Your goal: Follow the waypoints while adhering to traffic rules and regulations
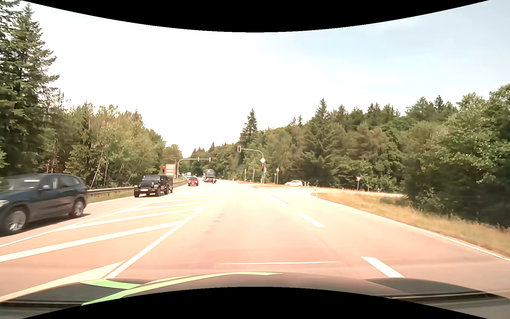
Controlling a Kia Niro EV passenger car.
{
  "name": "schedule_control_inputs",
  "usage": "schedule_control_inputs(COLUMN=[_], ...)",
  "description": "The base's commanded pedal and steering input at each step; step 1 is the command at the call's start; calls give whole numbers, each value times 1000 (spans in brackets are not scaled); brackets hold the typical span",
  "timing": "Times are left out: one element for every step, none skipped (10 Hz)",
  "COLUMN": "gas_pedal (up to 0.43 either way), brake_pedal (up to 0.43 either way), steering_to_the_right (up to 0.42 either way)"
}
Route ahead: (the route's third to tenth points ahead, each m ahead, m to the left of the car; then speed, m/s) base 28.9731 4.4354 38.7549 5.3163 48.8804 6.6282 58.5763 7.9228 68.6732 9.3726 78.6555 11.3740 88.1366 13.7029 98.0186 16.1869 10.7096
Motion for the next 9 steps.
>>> schedule_control_inputs(gas_pedal=[0, 0, 0, 0, 0, 0, 0, 0, 0], brake_pedal=[268, 262, 268, 268, 268, 274, 274, 274, 262], steering_to_the_right=[-13, -13, -13, -13, -13, -13, -13, -12, -12])
